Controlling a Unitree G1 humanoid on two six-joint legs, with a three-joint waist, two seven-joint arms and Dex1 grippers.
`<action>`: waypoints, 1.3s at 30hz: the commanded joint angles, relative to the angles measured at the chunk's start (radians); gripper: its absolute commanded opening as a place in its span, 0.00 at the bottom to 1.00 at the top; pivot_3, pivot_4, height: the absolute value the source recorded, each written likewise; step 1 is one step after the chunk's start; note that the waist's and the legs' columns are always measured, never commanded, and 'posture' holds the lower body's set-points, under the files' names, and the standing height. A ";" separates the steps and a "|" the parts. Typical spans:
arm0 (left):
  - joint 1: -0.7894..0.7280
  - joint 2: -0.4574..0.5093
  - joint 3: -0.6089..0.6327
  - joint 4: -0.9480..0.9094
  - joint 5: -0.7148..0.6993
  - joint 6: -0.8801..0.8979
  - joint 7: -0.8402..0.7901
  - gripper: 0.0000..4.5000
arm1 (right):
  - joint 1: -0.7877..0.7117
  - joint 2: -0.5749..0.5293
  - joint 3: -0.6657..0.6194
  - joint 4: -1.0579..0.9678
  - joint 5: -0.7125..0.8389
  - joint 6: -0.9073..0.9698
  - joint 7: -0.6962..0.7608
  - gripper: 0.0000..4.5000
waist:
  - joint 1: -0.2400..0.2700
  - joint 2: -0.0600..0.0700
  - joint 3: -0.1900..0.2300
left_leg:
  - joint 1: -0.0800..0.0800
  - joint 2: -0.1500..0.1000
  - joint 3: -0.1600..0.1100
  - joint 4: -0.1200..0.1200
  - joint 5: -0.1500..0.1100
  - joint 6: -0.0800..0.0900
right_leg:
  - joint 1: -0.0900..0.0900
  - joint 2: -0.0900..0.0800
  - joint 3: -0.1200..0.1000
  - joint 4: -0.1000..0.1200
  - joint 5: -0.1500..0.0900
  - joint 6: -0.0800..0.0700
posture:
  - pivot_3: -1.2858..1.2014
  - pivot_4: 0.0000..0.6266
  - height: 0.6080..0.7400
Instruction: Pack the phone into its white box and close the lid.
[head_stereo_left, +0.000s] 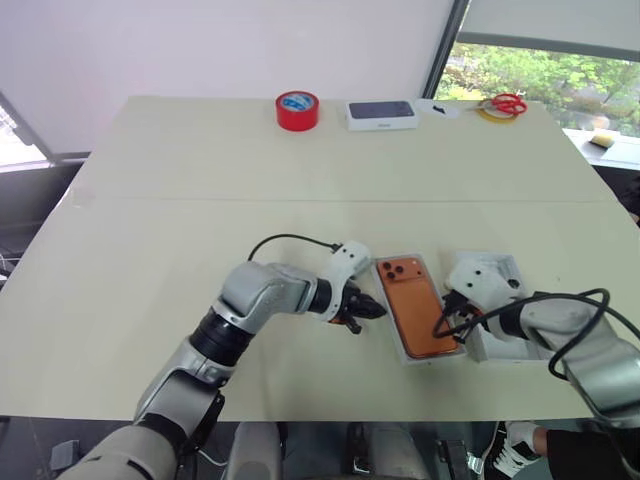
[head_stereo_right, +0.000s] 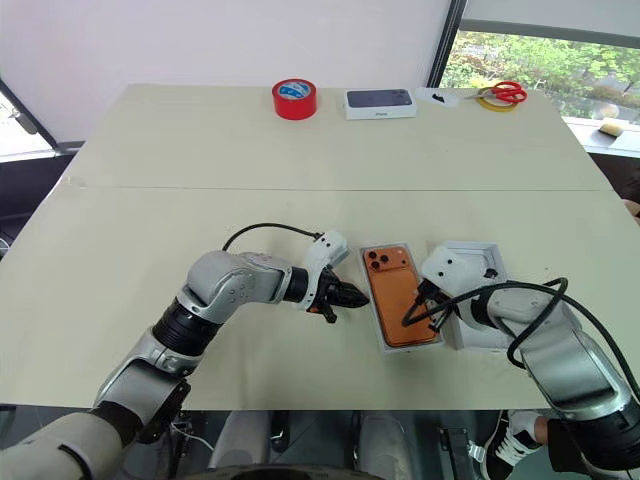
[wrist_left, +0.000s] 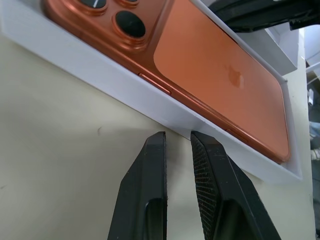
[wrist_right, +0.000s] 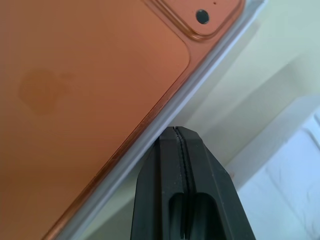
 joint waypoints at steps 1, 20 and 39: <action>-0.012 -0.036 -0.008 0.003 0.013 -0.013 -0.026 0.19 | 0.021 -0.004 -0.009 -0.069 0.040 -0.010 0.023 0.00 | 0.001 0.000 0.000 | 0.000 0.000 0.000 0.000 0.000 0.000 | 0.000 0.000 0.000 0.000 0.000 0.000 | 0.52 0.24 0.93; 0.044 0.048 0.125 -0.076 0.021 -0.003 -0.061 0.18 | 0.111 -0.115 -0.287 -0.104 0.122 -0.007 0.108 0.51 | -0.005 0.000 0.000 | 0.001 0.000 -0.001 0.000 0.000 0.000 | 0.000 0.000 0.000 0.000 0.000 0.000 | 0.52 0.24 0.93; 0.247 0.303 0.074 -0.303 0.192 -0.715 -0.435 0.18 | -0.176 0.107 -0.324 0.007 0.300 0.680 -0.152 0.74 | -0.002 0.002 -0.001 | 0.000 0.000 0.000 0.000 0.000 0.000 | 0.000 -0.001 0.000 0.001 0.000 0.000 | 0.52 0.24 0.93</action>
